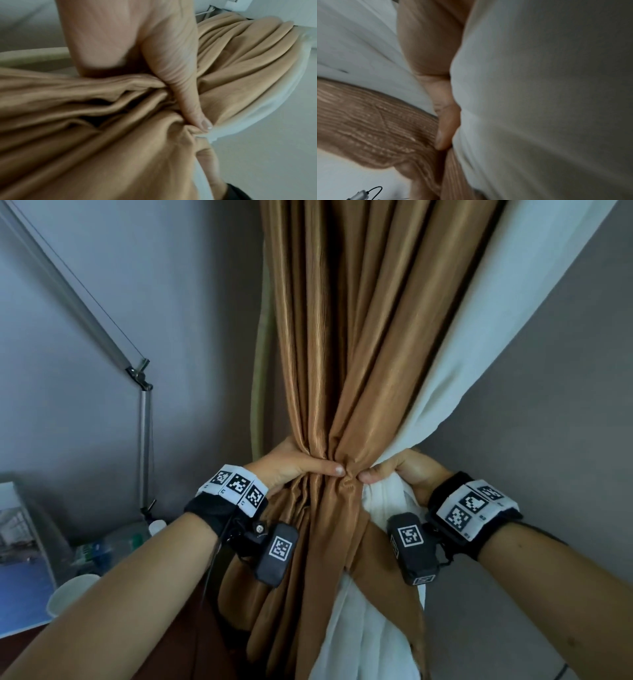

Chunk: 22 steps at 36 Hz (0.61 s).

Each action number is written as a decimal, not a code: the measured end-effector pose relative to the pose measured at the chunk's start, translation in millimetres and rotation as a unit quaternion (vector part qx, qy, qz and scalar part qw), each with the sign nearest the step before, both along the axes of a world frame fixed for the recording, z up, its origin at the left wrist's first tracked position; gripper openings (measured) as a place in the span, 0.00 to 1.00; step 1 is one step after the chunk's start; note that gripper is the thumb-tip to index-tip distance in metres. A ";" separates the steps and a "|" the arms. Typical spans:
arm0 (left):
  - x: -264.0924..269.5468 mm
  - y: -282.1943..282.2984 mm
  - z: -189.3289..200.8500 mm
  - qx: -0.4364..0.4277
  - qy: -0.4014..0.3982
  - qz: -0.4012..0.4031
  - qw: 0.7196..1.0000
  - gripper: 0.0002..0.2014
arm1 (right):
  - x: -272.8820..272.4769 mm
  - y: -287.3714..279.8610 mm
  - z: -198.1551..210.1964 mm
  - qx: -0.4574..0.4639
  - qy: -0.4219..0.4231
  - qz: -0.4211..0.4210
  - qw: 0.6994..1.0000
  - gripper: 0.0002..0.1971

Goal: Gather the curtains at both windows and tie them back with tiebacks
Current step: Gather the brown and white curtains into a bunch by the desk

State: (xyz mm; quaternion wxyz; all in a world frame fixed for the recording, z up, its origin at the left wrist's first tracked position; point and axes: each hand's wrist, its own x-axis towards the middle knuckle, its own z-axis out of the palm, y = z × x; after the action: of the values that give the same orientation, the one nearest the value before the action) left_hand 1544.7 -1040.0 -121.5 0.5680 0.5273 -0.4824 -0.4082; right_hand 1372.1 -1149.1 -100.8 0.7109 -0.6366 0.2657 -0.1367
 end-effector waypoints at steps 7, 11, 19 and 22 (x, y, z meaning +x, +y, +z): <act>-8.2 8.6 -0.4 -0.019 0.007 0.014 1.000 0.18 | 19.5 6.8 -3.3 -0.069 -0.027 -0.075 0.994 0.19; -13.8 13.0 0.9 -0.017 0.029 0.013 0.999 0.12 | 19.7 8.4 -5.9 -0.058 -0.031 -0.040 0.997 0.20; -18.7 11.7 -7.2 -0.014 0.053 0.030 0.998 0.15 | 13.8 12.0 -4.3 -0.055 -0.060 -0.034 0.996 0.21; -10.5 14.5 -6.0 0.018 0.047 0.023 0.998 0.49 | 11.1 15.9 -2.7 -0.047 -0.061 -0.010 0.997 0.23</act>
State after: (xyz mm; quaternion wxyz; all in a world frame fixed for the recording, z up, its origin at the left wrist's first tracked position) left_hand 1534.2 -1025.6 -127.5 0.5899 0.5287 -0.4357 -0.4274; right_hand 1383.2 -1133.2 -103.6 0.6939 -0.6568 0.2219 -0.1947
